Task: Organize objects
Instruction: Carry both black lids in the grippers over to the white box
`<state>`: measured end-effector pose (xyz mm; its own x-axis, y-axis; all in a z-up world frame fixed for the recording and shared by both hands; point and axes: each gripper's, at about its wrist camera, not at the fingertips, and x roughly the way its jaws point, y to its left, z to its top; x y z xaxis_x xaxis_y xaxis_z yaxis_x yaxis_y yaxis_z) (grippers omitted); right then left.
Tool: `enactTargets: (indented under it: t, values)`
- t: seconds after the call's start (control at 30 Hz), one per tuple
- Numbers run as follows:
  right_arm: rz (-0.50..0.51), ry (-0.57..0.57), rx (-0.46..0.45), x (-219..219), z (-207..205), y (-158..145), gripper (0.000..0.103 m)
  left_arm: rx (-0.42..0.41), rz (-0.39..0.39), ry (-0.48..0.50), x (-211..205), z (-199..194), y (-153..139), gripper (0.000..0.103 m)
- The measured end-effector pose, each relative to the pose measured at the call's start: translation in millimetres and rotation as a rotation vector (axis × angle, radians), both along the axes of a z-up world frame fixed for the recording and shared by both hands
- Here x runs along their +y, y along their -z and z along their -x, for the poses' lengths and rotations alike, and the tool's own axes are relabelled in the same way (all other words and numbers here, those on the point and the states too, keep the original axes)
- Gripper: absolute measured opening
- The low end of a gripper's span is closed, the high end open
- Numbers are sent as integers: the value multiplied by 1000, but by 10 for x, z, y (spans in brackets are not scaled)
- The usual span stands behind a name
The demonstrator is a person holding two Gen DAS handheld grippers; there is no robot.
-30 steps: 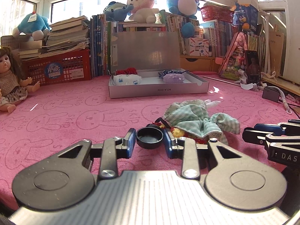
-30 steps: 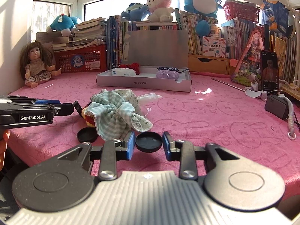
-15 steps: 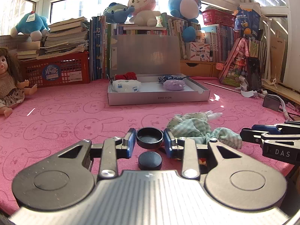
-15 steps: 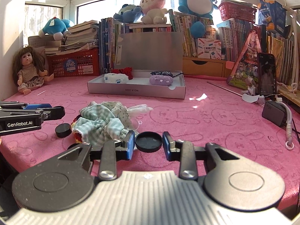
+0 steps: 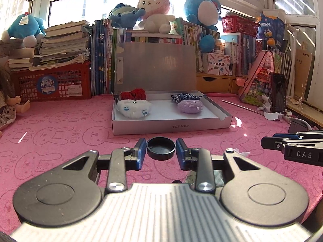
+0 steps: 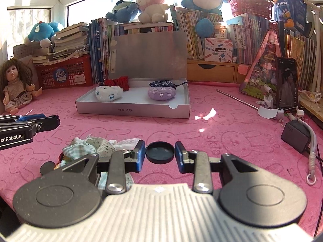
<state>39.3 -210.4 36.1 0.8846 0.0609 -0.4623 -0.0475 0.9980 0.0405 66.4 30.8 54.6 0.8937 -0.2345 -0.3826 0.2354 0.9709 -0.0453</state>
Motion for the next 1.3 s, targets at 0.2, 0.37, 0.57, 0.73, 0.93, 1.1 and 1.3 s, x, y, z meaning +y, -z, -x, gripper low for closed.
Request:
enactTargets:
  t: [0.2,0.37,0.57,0.73,0.93,1.1,1.3]
  values:
    - [-26,2,6,-115,-294,-141,36,32,38,-7,60,-318,-118,38]
    - [-54,8,15,-202,-518,-209,36,56,55,-15,87,-577,-172,38]
    - [-56,8,22,-247,-777,-255,36,71,70,-34,100,-860,-199,38]
    - [-54,-3,27,-252,-1003,-302,36,76,63,-52,94,-1087,-222,38]
    - [-25,-16,27,-212,-1264,-331,36,77,55,-51,55,-1310,-233,38]
    - [-29,-15,47,-212,-1472,-300,36,89,50,-56,26,-1503,-203,38]
    - [-38,-15,71,-191,-1701,-235,36,109,60,-63,32,-1744,-136,38]
